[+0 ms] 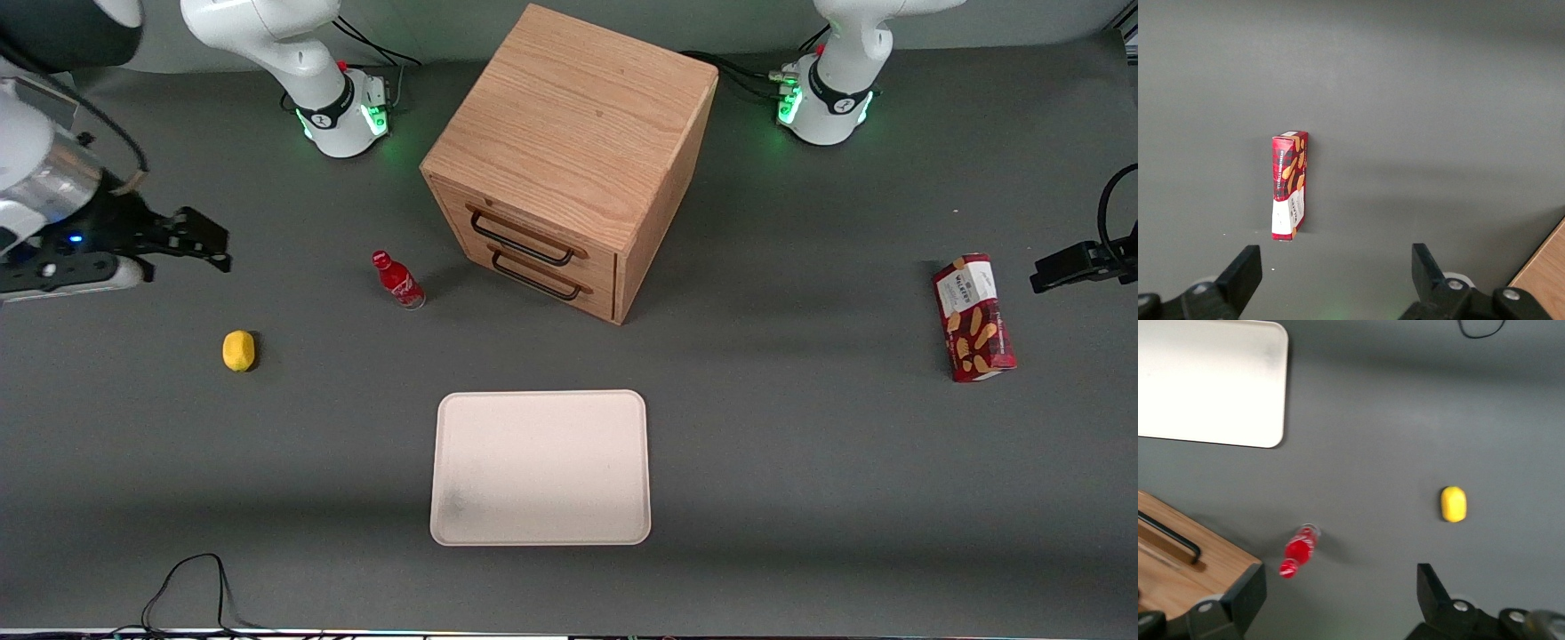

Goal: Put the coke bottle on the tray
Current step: 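Move the right gripper out from rest toward the red Coca-Cola bottle, then lower the open right gripper over the bottle beside the cabinet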

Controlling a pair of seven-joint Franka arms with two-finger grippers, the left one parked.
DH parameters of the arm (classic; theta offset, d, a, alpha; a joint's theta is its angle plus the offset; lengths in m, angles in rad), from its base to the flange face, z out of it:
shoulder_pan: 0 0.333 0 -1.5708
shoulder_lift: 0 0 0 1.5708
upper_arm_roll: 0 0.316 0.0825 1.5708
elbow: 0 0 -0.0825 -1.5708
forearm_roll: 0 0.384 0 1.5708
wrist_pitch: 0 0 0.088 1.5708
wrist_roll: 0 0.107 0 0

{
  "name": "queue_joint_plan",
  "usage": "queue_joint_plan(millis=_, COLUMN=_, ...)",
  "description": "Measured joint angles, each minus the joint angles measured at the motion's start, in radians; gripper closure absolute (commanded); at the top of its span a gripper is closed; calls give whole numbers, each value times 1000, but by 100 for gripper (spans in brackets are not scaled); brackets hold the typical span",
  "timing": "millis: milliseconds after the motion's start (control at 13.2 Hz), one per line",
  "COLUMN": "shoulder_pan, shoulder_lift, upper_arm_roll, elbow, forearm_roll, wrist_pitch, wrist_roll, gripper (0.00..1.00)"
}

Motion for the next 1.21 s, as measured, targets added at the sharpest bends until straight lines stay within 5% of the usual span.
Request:
queue_joint_plan(millis=530, shoulder_pan=185, shoulder_lift=-87, upper_arm_roll=0, elbow=-143, forearm_roll=0, wrist_pitch=53, wrist_roll=197, gripper=0)
queue_joint_plan(millis=1211, shoulder_pan=243, shoulder_lift=-316, upper_arm_roll=-1, elbow=-439, forearm_roll=-24, wrist_pitch=133, wrist_roll=211, gripper=0)
